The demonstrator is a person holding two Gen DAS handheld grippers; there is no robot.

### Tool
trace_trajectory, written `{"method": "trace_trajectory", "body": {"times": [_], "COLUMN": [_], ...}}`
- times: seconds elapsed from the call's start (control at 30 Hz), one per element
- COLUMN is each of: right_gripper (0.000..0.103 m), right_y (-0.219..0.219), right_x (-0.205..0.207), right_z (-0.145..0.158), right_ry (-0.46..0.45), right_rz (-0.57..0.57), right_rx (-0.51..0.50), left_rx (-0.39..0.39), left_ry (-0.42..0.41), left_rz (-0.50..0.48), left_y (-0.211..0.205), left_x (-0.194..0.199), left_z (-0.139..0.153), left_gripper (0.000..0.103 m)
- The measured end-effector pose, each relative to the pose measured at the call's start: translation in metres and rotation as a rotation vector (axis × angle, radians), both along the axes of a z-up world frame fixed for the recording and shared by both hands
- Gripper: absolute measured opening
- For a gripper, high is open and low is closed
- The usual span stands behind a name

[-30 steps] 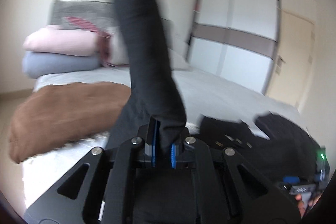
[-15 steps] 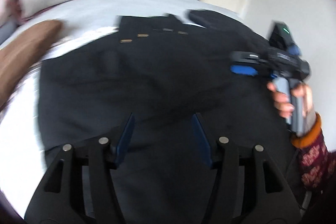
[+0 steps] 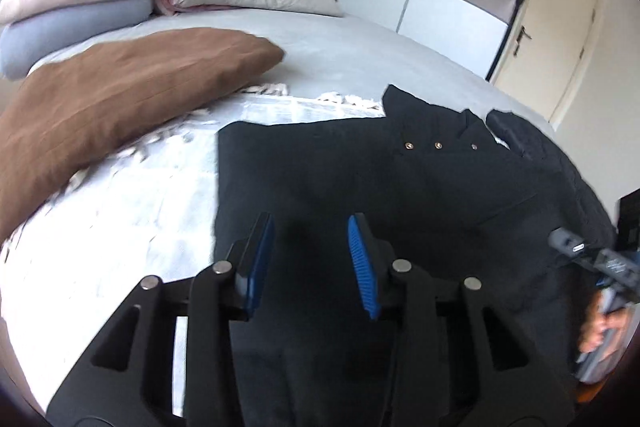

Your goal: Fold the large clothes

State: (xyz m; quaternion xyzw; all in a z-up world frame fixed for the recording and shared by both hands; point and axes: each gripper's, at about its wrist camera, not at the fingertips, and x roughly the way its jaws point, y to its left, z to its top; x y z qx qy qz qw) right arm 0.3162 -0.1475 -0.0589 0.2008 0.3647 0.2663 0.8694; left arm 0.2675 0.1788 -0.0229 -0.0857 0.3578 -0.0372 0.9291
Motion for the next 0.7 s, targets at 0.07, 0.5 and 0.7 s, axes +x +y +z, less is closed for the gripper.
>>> {"method": "trace_trajectory", "body": {"times": [0.07,0.5,0.7], "right_gripper": [0.013,0.019,0.06], "right_y": [-0.001,0.003,0.006], "right_x": [0.001,0.022,-0.009], "right_z": [0.002,-0.033,0.019], "right_ry": [0.012,0.201,0.09], "right_rz": [0.0,0.018,-0.048], "right_rx": [-0.051,-0.194,-0.301], "left_rx": [0.042,0.133,0.008], "left_ry": [0.033,0.086,0.081], "left_rz": [-0.009,0.022,0.081], "left_y": [-0.01,-0.029,-0.048], "left_x": [0.014,0.016,-0.051], "left_z": [-0.013,-0.038,0.014], "left_gripper": [0.041,0.046,0.085]}}
